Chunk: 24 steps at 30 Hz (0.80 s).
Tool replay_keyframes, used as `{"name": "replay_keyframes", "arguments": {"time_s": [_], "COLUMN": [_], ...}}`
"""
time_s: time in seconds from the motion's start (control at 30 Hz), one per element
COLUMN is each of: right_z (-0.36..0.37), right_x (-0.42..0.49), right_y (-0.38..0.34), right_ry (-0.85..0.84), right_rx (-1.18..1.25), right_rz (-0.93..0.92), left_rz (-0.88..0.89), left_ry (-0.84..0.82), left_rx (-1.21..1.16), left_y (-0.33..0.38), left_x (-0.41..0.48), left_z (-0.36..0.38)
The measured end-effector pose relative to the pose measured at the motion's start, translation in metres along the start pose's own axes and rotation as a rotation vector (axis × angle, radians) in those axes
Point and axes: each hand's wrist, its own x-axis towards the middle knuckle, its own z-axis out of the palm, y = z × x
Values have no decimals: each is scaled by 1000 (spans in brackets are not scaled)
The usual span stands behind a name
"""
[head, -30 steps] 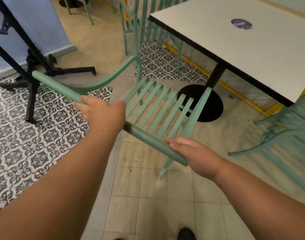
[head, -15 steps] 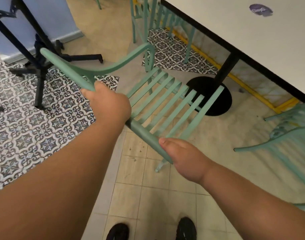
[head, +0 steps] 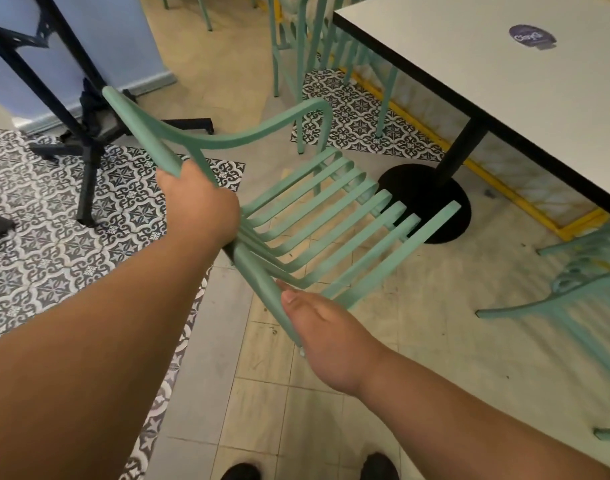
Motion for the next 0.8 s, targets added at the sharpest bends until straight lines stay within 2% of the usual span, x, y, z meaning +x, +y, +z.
{"name": "replay_keyframes", "arguments": {"time_s": [0.1,0.17,0.23,0.3,0.37,0.57,0.7,0.8], "right_z": [-3,-20,-47,-72,-82,-81,-83,-84], "right_x": [9,26,52,75,88,97,101,103], "right_y": [10,31,62,90,101,102,105,104], "right_ry": [-52,-29,61,68,41,54,164,157], "right_rx": [-11,-62,-317,-655,-786,-889,-829,-798], "right_rz": [-35,10,80,119,83,78,65,112], "left_rz": [8,18,21,38,37,32,42,34], "left_ry": [-4,-11,-5,0,5,18,-3,-2], "left_rx": [2,-9,-23,-31,-33,-35,-40,-41], "left_y": [0,0,-3,-5,-5,6,10,12], "left_x": [8,9,10,12,16,27,30,32], "left_z": [0,1,2,4,6,10,13,15]}}
